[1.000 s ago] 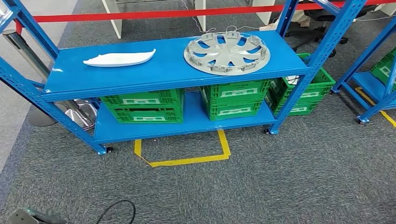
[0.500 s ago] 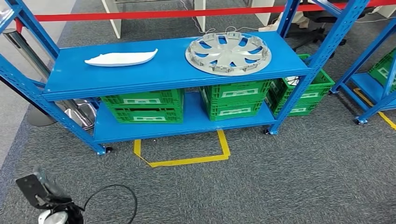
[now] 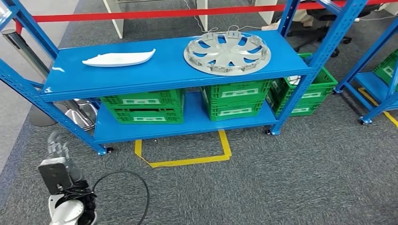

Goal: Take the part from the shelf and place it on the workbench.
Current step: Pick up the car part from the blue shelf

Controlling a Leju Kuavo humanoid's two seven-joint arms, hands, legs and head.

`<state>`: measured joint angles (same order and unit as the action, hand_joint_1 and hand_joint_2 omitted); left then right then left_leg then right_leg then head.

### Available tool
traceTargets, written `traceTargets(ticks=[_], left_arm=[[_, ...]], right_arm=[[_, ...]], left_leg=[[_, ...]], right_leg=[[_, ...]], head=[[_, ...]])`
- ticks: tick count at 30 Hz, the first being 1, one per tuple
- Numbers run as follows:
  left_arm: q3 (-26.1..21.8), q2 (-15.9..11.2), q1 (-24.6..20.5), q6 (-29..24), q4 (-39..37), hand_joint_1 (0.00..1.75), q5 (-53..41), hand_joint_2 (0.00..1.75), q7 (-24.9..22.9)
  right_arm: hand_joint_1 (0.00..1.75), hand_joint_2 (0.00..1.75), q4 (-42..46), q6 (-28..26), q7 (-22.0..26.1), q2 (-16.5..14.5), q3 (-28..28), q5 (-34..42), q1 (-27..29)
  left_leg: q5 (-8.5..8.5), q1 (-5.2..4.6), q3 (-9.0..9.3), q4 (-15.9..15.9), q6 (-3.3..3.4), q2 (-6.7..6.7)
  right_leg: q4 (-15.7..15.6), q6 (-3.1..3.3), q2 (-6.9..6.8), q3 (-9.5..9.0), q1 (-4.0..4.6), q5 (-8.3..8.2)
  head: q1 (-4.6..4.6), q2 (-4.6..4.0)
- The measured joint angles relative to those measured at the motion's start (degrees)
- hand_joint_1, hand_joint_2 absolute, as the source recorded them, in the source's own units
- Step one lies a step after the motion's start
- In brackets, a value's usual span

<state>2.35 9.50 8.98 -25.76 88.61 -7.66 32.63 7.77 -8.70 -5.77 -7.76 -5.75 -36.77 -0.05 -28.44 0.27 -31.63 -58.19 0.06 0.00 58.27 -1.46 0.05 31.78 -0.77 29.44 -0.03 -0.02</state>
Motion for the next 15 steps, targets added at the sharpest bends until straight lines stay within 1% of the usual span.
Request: traceTargets(ticks=[1, 2, 3, 5, 6, 7, 8, 9, 10, 11, 12, 13, 15], left_arm=[[1.6, -0.4, 0.2, -0.4, 1.4, 0.0, -0.5, 0.0, 0.0], [3.2, -0.7, 0.3, -0.7, 2.7, 0.0, -1.0, 0.0, -0.1], [4.5, -1.0, 0.5, -0.9, 3.7, 0.0, -1.5, 0.0, -0.1], [7.2, -1.7, 0.7, -1.4, 5.8, 0.0, -2.7, 0.0, 0.0], [8.6, -2.1, 0.8, -1.6, 6.8, 0.0, -3.3, 0.0, 0.1], [10.1, -2.6, 0.8, -1.9, 7.8, 0.0, -4.2, 0.0, 0.2], [11.4, -3.0, 0.9, -2.2, 8.8, 0.0, -4.9, 0.0, 0.3], [12.6, -3.3, 0.9, -2.5, 9.6, 0.0, -5.6, 0.0, 0.4], [13.7, -3.7, 0.9, -2.7, 10.5, 0.0, -6.4, 0.0, 0.4], [14.6, -4.0, 0.8, -2.9, 11.2, 0.0, -6.8, 0.0, 0.5], [15.4, -4.1, 0.8, -3.0, 11.8, 0.0, -7.2, 0.0, 0.5], [16.1, -4.3, 0.8, -3.0, 12.4, 0.0, -7.4, 0.0, 0.5], [17.1, -4.6, 0.8, -3.1, 13.3, 0.0, -7.6, 0.0, 0.5]], right_arm=[[0.0, 0.0, 0.0, -0.2, -0.3, 0.0, 0.0, -0.1, 0.0], [0.0, 0.0, 0.1, -0.3, -0.6, -0.1, 0.0, -0.2, -0.1], [0.0, 0.0, 0.1, -0.4, -0.8, -0.1, 0.0, -0.3, -0.2], [0.0, 0.0, 0.2, -0.4, -1.2, -0.1, 0.0, -0.5, -0.5], [0.0, 0.0, 0.2, -0.3, -1.4, -0.2, 0.0, -0.5, -0.6], [0.0, 0.0, 0.3, 0.1, -1.5, -0.2, 0.0, -0.5, -0.7], [0.0, 0.0, 0.3, 0.6, -1.5, -0.2, 0.0, -0.4, -0.8], [0.0, 0.0, 0.4, 1.2, -1.4, -0.3, 0.0, -0.3, -0.9], [0.0, 0.0, 0.5, 1.9, -1.2, -0.3, 0.0, -0.2, -1.0], [0.0, 0.0, 0.6, 2.5, -1.1, -0.4, 0.0, -0.1, -1.1], [0.0, 0.0, 0.6, 2.9, -0.9, -0.5, 0.0, 0.0, -1.2], [0.0, 0.0, 0.7, 3.2, -0.9, -0.6, 0.0, 0.1, -1.4], [0.0, 0.0, 0.8, 3.4, -0.8, -0.7, 0.0, 0.1, -1.5]], left_leg=[[-0.43, 0.05, -0.12, -0.4, -0.21, 0.0], [-1.36, 0.12, -0.57, -1.6, -0.46, 0.0], [-2.91, 0.15, -1.57, -4.0, -0.71, 0.0], [-6.52, 0.15, -4.87, -11.6, -0.96, 0.0], [-7.61, 0.15, -6.43, -15.0, -0.95, 0.0], [-7.58, 0.14, -7.22, -16.6, -0.83, 0.0], [-6.45, 0.11, -7.07, -16.0, -0.59, 0.01], [-4.35, 0.04, -5.87, -13.2, -0.22, 0.01], [-2.14, -0.11, -4.13, -9.2, 0.27, 0.02], [-0.67, -0.28, -2.56, -5.6, 0.69, 0.0], [0.08, -0.46, -1.29, -2.7, 0.98, -0.01], [0.05, -0.61, -0.75, -1.2, 1.15, 0.0], [-0.27, -0.64, -0.36, 0.0, 1.34, 0.09]], right_leg=[[0.0, 0.33, -0.01, -0.01, -0.04, -0.01], [-0.1, 0.67, -0.03, -0.04, -0.1, -0.05], [-0.1, 0.94, -0.06, -0.08, -0.18, -0.08], [-0.1, 1.26, -0.07, -0.09, -0.12, 0.02], [-0.1, 1.37, -0.06, -0.12, -0.07, 0.11], [-0.1, 1.47, -0.04, -0.22, 0.0, 0.23], [-0.1, 1.56, 0.0, -0.39, 0.09, 0.35], [-0.1, 1.55, 0.06, -0.64, 0.17, 0.47], [-0.1, 1.52, 0.11, -0.86, 0.22, 0.61], [-0.1, 1.4, 0.14, -1.04, 0.34, 0.76], [-0.1, 1.2, 0.16, -1.06, 0.4, 0.87], [-0.1, 0.91, 0.15, -1.04, 0.44, 0.8], [0.2, 0.13, 0.05, -0.97, 0.42, 0.34]], head=[[-0.1, 0.0], [-0.19, 0.0], [-0.3, 0.0], [-0.44, 0.0], [-0.45, 0.0], [-0.45, 0.0], [-0.46, 0.0], [-0.46, 0.0], [-0.44, 0.0], [-0.4, 0.0], [-0.43, 0.0], [-0.44, 0.0], [-0.54, 0.0]])
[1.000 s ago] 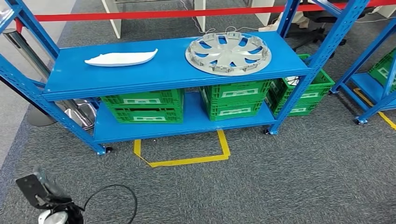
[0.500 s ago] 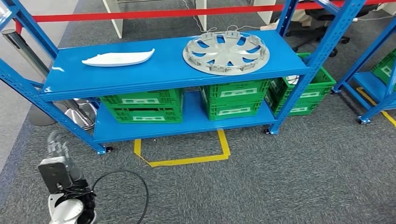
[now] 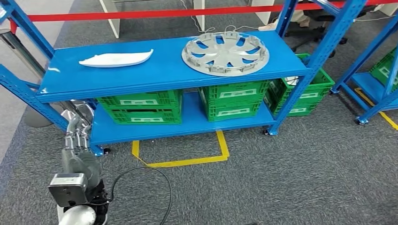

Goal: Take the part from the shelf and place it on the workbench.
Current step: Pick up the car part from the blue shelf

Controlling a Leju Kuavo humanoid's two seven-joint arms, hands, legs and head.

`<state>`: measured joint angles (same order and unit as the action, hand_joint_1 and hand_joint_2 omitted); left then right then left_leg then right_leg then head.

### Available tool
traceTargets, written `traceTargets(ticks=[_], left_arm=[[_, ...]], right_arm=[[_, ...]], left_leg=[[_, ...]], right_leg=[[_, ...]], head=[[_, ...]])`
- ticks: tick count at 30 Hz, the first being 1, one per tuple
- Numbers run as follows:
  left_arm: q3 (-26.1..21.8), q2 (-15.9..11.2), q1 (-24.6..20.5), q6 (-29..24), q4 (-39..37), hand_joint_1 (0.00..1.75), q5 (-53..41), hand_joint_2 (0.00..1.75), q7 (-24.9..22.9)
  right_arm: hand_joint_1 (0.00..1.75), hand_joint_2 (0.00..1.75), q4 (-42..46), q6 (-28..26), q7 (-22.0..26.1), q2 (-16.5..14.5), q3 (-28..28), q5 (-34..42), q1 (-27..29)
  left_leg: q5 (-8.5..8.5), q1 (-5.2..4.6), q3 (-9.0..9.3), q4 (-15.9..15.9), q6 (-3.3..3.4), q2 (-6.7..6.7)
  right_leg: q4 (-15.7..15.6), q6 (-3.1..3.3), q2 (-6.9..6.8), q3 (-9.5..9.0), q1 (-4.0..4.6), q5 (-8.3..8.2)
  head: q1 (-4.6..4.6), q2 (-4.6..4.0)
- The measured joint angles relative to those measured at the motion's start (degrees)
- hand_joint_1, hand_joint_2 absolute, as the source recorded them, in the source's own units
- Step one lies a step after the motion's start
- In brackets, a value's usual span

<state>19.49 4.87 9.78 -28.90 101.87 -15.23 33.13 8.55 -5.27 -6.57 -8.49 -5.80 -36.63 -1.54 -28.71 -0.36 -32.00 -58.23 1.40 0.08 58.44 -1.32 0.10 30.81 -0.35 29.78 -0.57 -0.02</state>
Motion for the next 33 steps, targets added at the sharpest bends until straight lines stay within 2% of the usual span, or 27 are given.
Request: traceTargets(ticks=[1, 3, 5, 6, 7, 8, 9, 10, 11, 12, 13, 15, 17, 19, 21, 22, 23, 24, 26, 27, 28, 29, 30, 32, 33], left_arm=[[0.4, -0.1, 0.0, 0.0, 0.3, 0.0, -0.1, 0.0, 0.0], [1.0, -0.2, 0.0, -0.1, 0.9, 0.0, -0.1, 0.0, 0.0], [1.5, -0.3, 0.0, -0.1, 1.1, 0.0, -0.1, 0.0, 0.0], [1.6, -0.4, 0.0, -0.1, 1.1, 0.0, -0.1, 0.0, 0.0], [1.8, -0.4, 0.0, -0.1, 1.1, 0.0, -0.2, 0.0, 0.1], [1.9, -0.5, 0.0, -0.2, 1.1, 0.0, -0.2, 0.0, 0.2], [2.0, -0.5, 0.0, -0.3, 1.1, 0.0, -0.2, 0.0, 0.3], [2.1, -0.5, 0.0, -0.4, 1.1, 0.0, -0.2, 0.0, 0.5], [2.1, -0.5, 0.0, -0.5, 1.2, 0.0, -0.2, 0.0, 0.7], [2.1, -0.5, -0.1, -0.5, 1.2, 0.0, -0.2, 0.0, 0.8], [2.2, -0.5, -0.2, -0.5, 1.2, 0.0, -0.2, 0.0, 0.8], [2.3, -0.5, -0.5, -0.3, 1.2, 0.0, -0.1, 0.0, 0.8], [2.4, -0.5, -0.9, 0.0, 1.2, 0.0, 0.0, 0.0, 0.8], [2.5, -0.5, -1.4, 0.3, 1.2, 0.0, 0.0, 0.0, 0.8], [2.5, -0.5, -1.7, 0.4, 1.2, 0.0, 0.0, 0.0, 0.8], [2.5, -0.5, -1.7, 0.4, 1.2, 0.0, 0.0, 0.0, 0.8], [2.6, -0.5, -1.7, 0.4, 1.2, 0.0, 0.1, 0.0, 0.8], [2.6, -0.5, -1.8, 0.5, 1.2, 0.0, 0.3, 0.0, 0.8], [2.7, -0.5, -1.8, 0.7, 1.2, 0.0, 0.8, 0.0, 0.8], [2.7, -0.5, -1.9, 0.8, 1.2, 0.0, 1.0, 0.0, 0.8], [2.7, -0.5, -1.9, 0.9, 1.2, 0.0, 1.3, 0.0, 0.8], [2.8, -0.5, -1.9, 1.0, 1.2, 0.0, 1.4, 0.0, 0.8], [2.8, -0.5, -1.9, 1.1, 1.2, 0.0, 1.7, 0.0, 0.8], [2.8, -0.5, -1.9, 1.2, 1.3, 0.0, 1.9, 0.0, 0.8], [2.8, -0.4, -1.9, 1.2, 1.3, 0.0, 2.0, 0.0, 0.8]], right_arm=[[0.0, 0.0, 0.0, 0.1, 0.0, 0.0, 0.0, 0.0, 0.0], [0.0, 0.0, 0.1, 0.1, 0.0, 0.0, 0.0, 0.0, -0.2], [0.0, 0.0, 0.2, 0.3, 0.1, 0.0, -0.1, 0.0, -0.3], [0.0, 0.0, 0.2, 0.5, 0.2, 0.0, -0.1, 0.1, -0.3], [0.0, 0.0, 0.2, 0.7, 0.3, 0.0, -0.2, 0.1, -0.1], [0.0, 0.0, 0.2, 1.0, 0.4, 0.0, -0.3, 0.2, 0.0], [0.0, 0.0, 0.2, 1.2, 0.4, 0.0, -0.3, 0.2, 0.0], [0.0, 0.0, 0.2, 1.3, 0.4, 0.0, -0.4, 0.3, 0.1], [0.0, 0.0, 0.2, 1.4, 0.4, 0.0, -0.4, 0.3, 0.1], [0.0, 0.0, 0.2, 1.5, 0.3, 0.0, -0.4, 0.3, 0.0], [0.0, 0.0, 0.3, 1.6, 0.2, 0.0, -0.5, 0.3, 0.0], [0.0, 0.0, 0.3, 1.9, 0.0, 0.0, -0.6, 0.4, 0.0], [0.0, 0.0, 0.3, 2.2, -0.2, 0.0, -0.8, 0.4, 0.2], [0.0, 0.0, 0.4, 2.5, -0.2, 0.0, -0.8, 0.4, 0.0], [0.0, 0.0, 0.4, 2.8, -0.1, 0.0, -0.9, 0.4, -0.2], [0.0, 0.0, 0.4, 3.0, -0.1, 0.0, -0.9, 0.4, -0.2], [0.0, 0.0, 0.4, 3.2, 0.0, 0.0, -0.9, 0.4, -0.1], [0.0, 0.0, 0.4, 3.4, 0.0, 0.0, -0.9, 0.4, -0.1], [0.0, 0.0, 0.4, 3.8, 0.0, 0.0, -1.0, 0.4, 0.0], [0.0, 0.0, 0.4, 4.0, 0.0, 0.0, -1.0, 0.4, -0.1], [0.0, 0.0, 0.4, 4.1, 0.0, 0.0, -1.1, 0.4, -0.2], [0.0, 0.0, 0.4, 4.3, 0.0, 0.0, -1.1, 0.3, -0.2], [0.0, 0.0, 0.4, 4.4, 0.0, 0.0, -1.2, 0.3, -0.2], [0.0, 0.0, 0.4, 4.5, 0.0, 0.0, -1.3, 0.3, -0.2], [0.0, 0.0, 0.5, 4.6, 0.0, 0.0, -1.3, 0.3, -0.2]], left_leg=[[0.08, 0.11, 0.24, 0.3, 0.17, 0.05], [0.07, 0.36, 0.91, 0.7, 0.6, 0.08], [-0.23, 0.3, 1.16, 0.7, 1.01, 0.02], [-0.41, 0.25, 1.29, 0.7, 1.13, 0.02], [-0.66, 0.2, 1.54, 0.7, 1.19, 0.04], [-0.92, 0.19, 1.9, 0.7, 1.19, 0.08], [-1.26, 0.18, 2.44, 0.7, 1.13, 0.12], [-1.69, 0.18, 3.07, 0.7, 1.02, 0.14], [-2.08, 0.17, 3.63, 0.7, 0.87, 0.11], [-2.46, 0.16, 4.0, 0.7, 0.64, 0.09], [-2.79, 0.13, 4.16, 0.7, 0.3, 0.05], [-3.1, 0.05, 4.34, 0.5, -0.32, 0.03], [-3.12, 0.05, 3.89, -1.2, -0.83, 0.04], [-4.32, 0.26, 0.98, -6.5, -1.44, 0.05], [-7.15, 0.64, -3.33, -13.2, -2.05, 0.06], [-8.03, 0.84, -5.0, -15.2, -2.26, 0.05], [-7.71, 1.03, -5.95, -15.7, -2.43, 0.05], [-6.02, 1.19, -6.02, -14.2, -2.56, 0.05], [-0.57, 1.42, -4.35, -7.8, -2.72, 0.06], [0.58, 1.34, -3.68, -4.8, -2.67, 0.01], [1.34, 1.21, -3.28, -2.9, -2.41, -0.04], [1.07, 1.05, -3.24, -2.2, -2.04, -0.05], [0.75, 0.9, -3.33, -1.9, -1.6, -0.07], [1.3, 0.99, -2.87, -1.6, -0.8, 0.05], [1.26, 1.06, -2.62, -1.4, -0.46, 0.06]], right_leg=[[0.4, -0.35, -0.04, 0.11, -0.04, 0.05], [3.4, -0.85, -0.08, 1.77, -0.12, 1.74], [10.3, -1.17, -0.07, 5.78, -0.21, 4.65], [13.5, -1.26, -0.07, 7.89, -0.24, 5.59], [15.4, -1.34, -0.07, 9.39, -0.25, 5.65], [15.4, -1.41, -0.08, 9.95, -0.25, 4.74], [13.1, -1.42, -0.09, 9.38, -0.24, 2.65], [9.2, -1.35, -0.12, 8.03, -0.23, 0.05], [5.8, -1.17, -0.14, 6.72, -0.12, -1.61], [2.6, -0.88, -0.21, 5.63, 0.02, -2.27], [1.0, -0.44, -0.26, 4.93, 0.18, -2.46], [0.3, 0.5, -0.31, 4.35, 0.34, -1.87], [0.0, 1.16, -0.3, 3.44, 0.06, -2.15], [-0.4, 1.63, -0.25, 2.57, -0.26, -1.89], [-0.5, 1.9, -0.13, 1.95, -0.31, -1.33], [-0.5, 1.91, -0.05, 1.58, -0.31, -1.0], [-0.5, 1.85, 0.04, 1.13, -0.33, -0.63], [-0.4, 1.73, 0.15, 0.59, -0.36, -0.25], [-0.5, 1.32, 0.31, -0.4, -0.47, 0.58], [-0.5, 1.0, 0.38, -0.78, -0.48, 0.94], [-0.4, 0.6, 0.4, -0.96, -0.45, 1.31], [-0.5, 0.17, 0.37, -0.88, -0.4, 1.67], [-0.5, -0.24, 0.32, -1.04, -0.36, 1.97], [-0.4, -0.92, 0.16, -1.09, -0.41, 2.77], [0.6, -1.13, 0.11, -0.74, -0.44, 3.59]], head=[[0.04, 0.0], [0.35, 0.01], [0.63, 0.0], [0.66, 0.0], [0.64, 0.0], [0.67, 0.0], [0.67, 0.0], [0.67, -0.01], [0.63, -0.01], [0.61, -0.01], [0.56, 0.0], [0.48, -0.01], [0.37, -0.01], [0.19, 0.0], [0.08, 0.0], [0.07, 0.0], [0.08, 0.0], [0.08, -0.01], [0.1, -0.01], [0.04, -0.01], [-0.01, 0.0], [-0.05, 0.0], [-0.11, 0.0], [-0.05, 0.0], [-0.03, 0.0]])
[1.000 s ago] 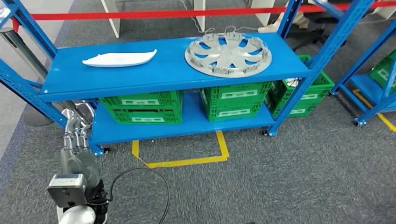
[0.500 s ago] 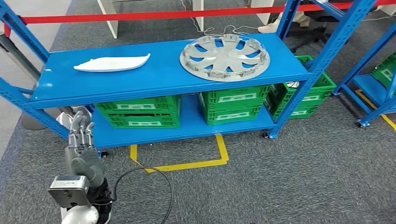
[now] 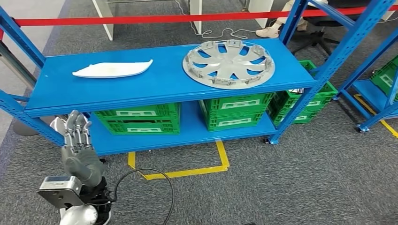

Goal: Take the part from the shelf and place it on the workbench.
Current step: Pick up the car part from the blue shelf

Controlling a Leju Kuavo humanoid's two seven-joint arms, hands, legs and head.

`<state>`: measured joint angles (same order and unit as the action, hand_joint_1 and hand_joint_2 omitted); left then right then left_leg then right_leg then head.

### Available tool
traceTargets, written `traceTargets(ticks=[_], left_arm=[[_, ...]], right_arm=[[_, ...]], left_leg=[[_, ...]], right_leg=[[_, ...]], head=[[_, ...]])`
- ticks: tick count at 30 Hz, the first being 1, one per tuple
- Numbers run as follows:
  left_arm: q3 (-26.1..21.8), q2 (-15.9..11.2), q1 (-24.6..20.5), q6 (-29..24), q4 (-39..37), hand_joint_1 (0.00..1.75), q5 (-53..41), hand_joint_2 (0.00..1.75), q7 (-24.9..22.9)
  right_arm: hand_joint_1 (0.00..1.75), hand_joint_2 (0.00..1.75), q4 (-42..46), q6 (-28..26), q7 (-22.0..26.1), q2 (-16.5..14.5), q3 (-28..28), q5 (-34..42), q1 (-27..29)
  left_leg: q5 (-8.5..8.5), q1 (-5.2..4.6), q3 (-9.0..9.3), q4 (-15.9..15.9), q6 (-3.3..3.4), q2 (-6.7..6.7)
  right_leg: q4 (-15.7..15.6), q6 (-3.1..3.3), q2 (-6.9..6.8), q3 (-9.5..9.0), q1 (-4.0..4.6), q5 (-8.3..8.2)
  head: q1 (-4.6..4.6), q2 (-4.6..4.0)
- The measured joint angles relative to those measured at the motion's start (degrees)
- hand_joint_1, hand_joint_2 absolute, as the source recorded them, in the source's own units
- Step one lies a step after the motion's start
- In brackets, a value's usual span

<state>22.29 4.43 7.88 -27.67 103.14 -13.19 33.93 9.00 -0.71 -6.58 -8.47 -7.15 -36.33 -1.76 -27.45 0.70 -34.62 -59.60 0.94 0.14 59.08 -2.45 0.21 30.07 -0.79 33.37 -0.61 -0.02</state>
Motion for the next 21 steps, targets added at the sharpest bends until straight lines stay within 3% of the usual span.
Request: traceTargets(ticks=[2, 4, 5, 6, 8, 10, 12, 15, 17, 19, 20, 21], left_arm=[[0.0, 0.0, 0.0, 0.1, 0.0, 0.0, 0.1, 0.0, 0.0], [0.0, 0.1, 0.0, 0.1, 0.0, 0.0, 0.1, 0.0, 0.0], [0.0, 0.1, 0.1, 0.1, 0.0, 0.0, 0.2, 0.0, 0.0], [0.0, 0.1, 0.2, 0.2, 0.0, 0.0, 0.2, 0.0, 0.0], [0.0, 0.1, 0.4, 0.2, 0.0, 0.0, 0.2, 0.0, 0.1], [0.0, 0.0, 0.6, 0.2, 0.0, 0.0, 0.3, 0.0, 0.2], [-0.1, 0.0, 0.9, 0.3, 0.0, 0.0, 0.3, 0.0, 0.2], [-0.2, 0.0, 1.1, 0.7, 0.3, 0.0, 0.3, 0.0, 0.6], [-0.2, -0.1, 1.2, 1.1, 0.4, 0.0, 0.3, 0.0, 0.9], [-0.2, -0.1, 1.4, 1.3, 0.4, 0.0, 0.3, 0.0, 1.0], [-0.3, -0.1, 1.5, 1.3, 0.4, 0.0, 0.3, 0.0, 1.0], [-0.3, -0.1, 1.6, 1.3, 0.4, 0.0, 0.3, 0.0, 1.0]], right_arm=[[0.0, 0.0, 0.0, 0.1, 0.0, 0.0, 0.0, 0.0, -0.1], [0.0, 0.0, 0.0, 0.3, -0.1, 0.0, 0.0, -0.1, 0.0], [0.0, 0.0, 0.0, 0.4, -0.1, 0.0, 0.0, -0.2, 0.1], [0.0, 0.0, 0.0, 0.5, -0.2, 0.0, 0.0, -0.3, 0.2], [0.0, 0.0, 0.0, 0.7, -0.3, 0.0, -0.1, -0.6, 0.3], [0.0, 0.0, 0.0, 0.9, -0.5, 0.1, -0.1, -0.9, 0.4], [0.0, 0.0, 0.0, 1.2, -0.6, 0.2, -0.1, -1.1, 0.5], [0.0, 0.0, 0.1, 1.6, -0.8, 0.3, -0.1, -1.3, 0.9], [0.0, 0.0, 0.1, 1.9, -0.8, 0.3, -0.1, -1.4, 0.9], [0.0, 0.0, 0.1, 2.0, -0.8, 0.3, -0.1, -1.4, 0.9], [0.0, 0.0, 0.1, 2.1, -0.9, 0.3, -0.1, -1.4, 0.9], [0.0, 0.0, 0.1, 2.1, -0.9, 0.4, -0.1, -1.4, 1.0]], left_leg=[[-0.26, 0.0, 0.43, 0.2, 0.64, -0.05], [-0.75, -0.25, 0.81, 0.2, 1.07, -0.04], [-1.05, -0.37, 1.14, 0.2, 1.18, 0.03], [-1.41, -0.49, 1.58, 0.2, 1.22, 0.12], [-2.26, -0.65, 2.68, 0.2, 1.16, 0.26], [-2.95, -0.91, 3.35, 0.1, 0.85, 0.33], [-3.17, -1.01, 3.5, 0.2, 0.43, 0.36], [-4.14, -0.99, 3.47, -0.5, -0.46, 0.31], [-6.63, -0.8, 1.18, -5.5, -1.08, 0.25], [-9.14, -0.46, -2.82, -13.0, -1.48, 0.24], [-9.18, -0.29, -4.21, -15.1, -1.63, 0.23], [-7.99, -0.16, -4.67, -15.2, -1.73, 0.22]], right_leg=[[5.9, -0.27, -0.05, 2.91, -0.03, 3.07], [13.4, -0.29, -0.05, 7.47, 0.01, 5.58], [15.1, -0.17, -0.05, 8.95, 0.05, 5.27], [14.5, 0.03, -0.05, 9.38, 0.13, 3.71], [8.0, 0.77, -0.05, 7.52, 0.39, -1.54], [2.2, 1.45, -0.08, 5.02, 0.71, -4.52], [0.7, 1.74, -0.04, 4.06, 0.88, -4.55], [-0.4, 2.17, -0.06, 3.25, 0.43, -4.42], [-0.9, 2.56, -0.11, 2.44, 0.16, -4.2], [-1.0, 2.76, -0.13, 1.78, 0.13, -3.7], [-1.0, 2.75, -0.11, 1.38, 0.12, -3.4], [-1.0, 2.69, -0.06, 0.91, 0.09, -3.07]], head=[[0.05, 0.0], [0.03, 0.0], [0.02, 0.0], [0.04, 0.0], [0.04, 0.0], [-0.03, 0.0], [-0.11, 0.0], [-0.24, 0.0], [-0.45, 0.0], [-0.52, 0.0], [-0.52, 0.0], [-0.52, 0.0]])
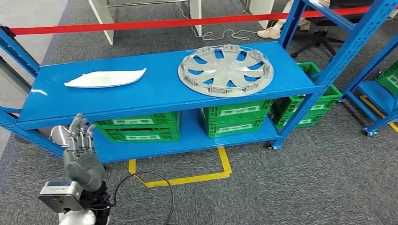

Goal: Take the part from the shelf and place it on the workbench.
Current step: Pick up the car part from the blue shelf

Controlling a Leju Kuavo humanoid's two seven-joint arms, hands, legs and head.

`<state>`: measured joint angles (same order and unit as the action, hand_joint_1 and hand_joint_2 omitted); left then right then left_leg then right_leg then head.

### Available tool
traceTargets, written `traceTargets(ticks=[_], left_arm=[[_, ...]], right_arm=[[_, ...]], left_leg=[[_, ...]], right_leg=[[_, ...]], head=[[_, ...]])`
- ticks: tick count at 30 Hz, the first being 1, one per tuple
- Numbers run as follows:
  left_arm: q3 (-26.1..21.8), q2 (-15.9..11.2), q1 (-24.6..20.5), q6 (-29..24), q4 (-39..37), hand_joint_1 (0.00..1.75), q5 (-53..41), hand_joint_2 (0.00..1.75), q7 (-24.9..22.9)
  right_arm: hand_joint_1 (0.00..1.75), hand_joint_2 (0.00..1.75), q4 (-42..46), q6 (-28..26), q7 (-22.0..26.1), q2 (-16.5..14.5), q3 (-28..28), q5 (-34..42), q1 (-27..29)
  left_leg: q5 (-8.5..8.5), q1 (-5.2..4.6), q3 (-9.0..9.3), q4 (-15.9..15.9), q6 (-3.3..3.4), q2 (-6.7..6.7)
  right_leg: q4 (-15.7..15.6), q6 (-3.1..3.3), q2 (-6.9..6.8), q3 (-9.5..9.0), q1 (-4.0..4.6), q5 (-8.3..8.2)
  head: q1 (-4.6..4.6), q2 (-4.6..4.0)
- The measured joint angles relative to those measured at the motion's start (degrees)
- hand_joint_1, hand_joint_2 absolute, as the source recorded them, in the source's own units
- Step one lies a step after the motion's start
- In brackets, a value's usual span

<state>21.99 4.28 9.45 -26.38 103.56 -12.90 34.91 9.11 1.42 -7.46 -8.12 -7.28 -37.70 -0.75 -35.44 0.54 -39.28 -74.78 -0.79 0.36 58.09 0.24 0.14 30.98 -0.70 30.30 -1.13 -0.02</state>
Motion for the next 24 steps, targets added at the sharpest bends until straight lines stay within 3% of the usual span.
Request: traceTargets(ticks=[2, 3, 4, 5, 9, 11, 13, 14, 16, 18, 19, 20, 22, 24], left_arm=[[-0.1, 0.0, 0.0, 0.0, 0.0, 0.0, 0.0, 0.0, 0.0], [-0.1, 0.0, 0.0, 0.0, 0.0, 0.0, 0.0, 0.0, 0.0], [-0.1, 0.0, 0.0, 0.0, 0.0, 0.0, 0.0, 0.0, 0.0], [-0.1, 0.0, 0.1, 0.0, 0.1, 0.0, 0.0, 0.0, 0.0], [-0.3, 0.0, 0.2, 0.1, 0.2, 0.0, -0.2, 0.0, 0.0], [-0.4, 0.0, 0.3, 0.1, 0.2, 0.0, -0.5, 0.0, 0.0], [-0.4, 0.0, 0.3, 0.2, 0.2, 0.0, -0.8, 0.0, 0.0], [-0.4, 0.0, 0.3, 0.2, 0.2, 0.0, -0.9, 0.0, 0.0], [-0.5, 0.0, 0.4, 0.2, 0.2, 0.0, -1.0, 0.0, 0.0], [-0.5, 0.0, 0.4, 0.2, 0.2, 0.0, -1.0, 0.0, 0.0], [-0.5, 0.0, 0.4, 0.2, 0.2, 0.0, -1.0, 0.0, 0.0], [-0.5, 0.0, 0.4, 0.2, 0.2, 0.0, -1.0, 0.0, 0.0], [-0.5, 0.1, 0.5, 0.2, 0.2, 0.0, -1.0, 0.0, 0.0], [-0.6, 0.1, 0.6, 0.2, 0.3, 0.0, -1.0, 0.0, 0.0]], right_arm=[[0.0, 0.0, 0.0, 0.1, 0.0, 0.0, 0.0, 0.0, 0.1], [0.0, 0.0, 0.0, 0.1, 0.0, 0.0, 0.0, 0.0, 0.0], [0.0, 0.0, 0.0, 0.1, 0.0, 0.0, 0.0, 0.0, 0.0], [0.0, 0.0, 0.0, 0.1, 0.0, 0.1, 0.0, 0.0, -0.1], [0.0, 0.0, 0.0, 0.1, -0.1, 0.2, 0.0, 0.0, -0.2], [0.0, 0.0, 0.0, 0.2, -0.2, 0.2, 0.0, 0.0, -0.3], [0.0, 0.0, 0.0, 0.2, -0.3, 0.2, -0.1, 0.1, -0.3], [0.0, 0.0, 0.0, 0.2, -0.4, 0.2, -0.1, 0.1, -0.2], [0.0, 0.0, 0.0, 0.2, -0.4, 0.2, -0.1, 0.1, 0.0], [0.0, 0.0, 0.0, 0.2, -0.4, 0.3, -0.1, 0.1, 0.1], [0.0, 0.0, 0.0, 0.2, -0.4, 0.4, -0.1, 0.1, 0.0], [0.0, 0.0, 0.0, 0.2, -0.4, 0.5, -0.2, 0.2, 0.0], [0.0, 0.0, 0.0, 0.2, -0.5, 0.6, -0.2, 0.2, 0.1], [0.0, 0.0, 0.1, 0.3, -0.5, 0.6, -0.2, 0.2, 0.3]], left_leg=[[4.86, 0.22, 1.77, 5.7, -0.07, -0.06], [6.75, 0.21, 3.05, 9.0, -0.06, -0.09], [7.61, 0.15, 4.23, 12.0, 0.1, -0.11], [7.71, 0.01, 4.89, 13.6, 0.38, -0.1], [6.8, -0.08, 5.94, 15.3, 2.02, 0.03], [6.55, 0.06, 6.77, 15.7, 2.6, -0.01], [6.14, -0.13, 7.17, 15.7, 3.03, -0.07], [5.87, -0.28, 7.43, 15.7, 3.17, -0.03], [5.21, -0.58, 8.26, 15.7, 3.3, 0.11], [4.26, -0.88, 9.71, 15.8, 3.3, 0.16], [3.85, -0.94, 10.33, 15.9, 3.24, 0.13], [3.53, -0.91, 10.7, 16.0, 3.11, 0.08], [3.24, -0.78, 10.82, 16.2, 2.5, -0.01], [3.07, -0.85, 11.36, 15.9, 1.8, -0.06]], right_leg=[[0.0, -0.38, 0.15, -1.14, -0.11, 0.78], [0.0, -0.71, 0.23, -1.45, -0.09, 1.21], [0.0, -1.12, 0.3, -1.67, -0.05, 1.6], [0.0, -1.54, 0.31, -1.72, -0.02, 1.84], [0.6, -2.87, 0.15, -1.71, -0.05, 1.94], [5.0, -3.22, 0.12, 0.76, -0.05, 3.79], [12.3, -3.36, 0.09, 5.3, 0.0, 6.25], [15.0, -3.3, 0.08, 7.46, 0.03, 6.68], [15.1, -2.81, 0.08, 9.22, 0.19, 4.58], [8.5, -1.8, 0.04, 7.41, 0.57, -0.57], [5.6, -1.29, -0.04, 6.51, 0.88, -2.21], [3.1, -0.86, -0.1, 5.79, 1.23, -2.64], [1.8, -0.34, -0.21, 5.28, 1.64, -2.11], [0.8, 0.17, -0.24, 3.83, 1.37, -2.58]], head=[[0.01, 0.0], [0.02, 0.0], [-0.09, 0.01], [-0.12, 0.01], [0.08, 0.01], [0.36, 0.02], [0.55, 0.02], [0.57, 0.01], [0.6, 0.01], [0.56, 0.0], [0.42, 0.0], [0.29, 0.01], [0.38, 0.02], [0.66, 0.02]])
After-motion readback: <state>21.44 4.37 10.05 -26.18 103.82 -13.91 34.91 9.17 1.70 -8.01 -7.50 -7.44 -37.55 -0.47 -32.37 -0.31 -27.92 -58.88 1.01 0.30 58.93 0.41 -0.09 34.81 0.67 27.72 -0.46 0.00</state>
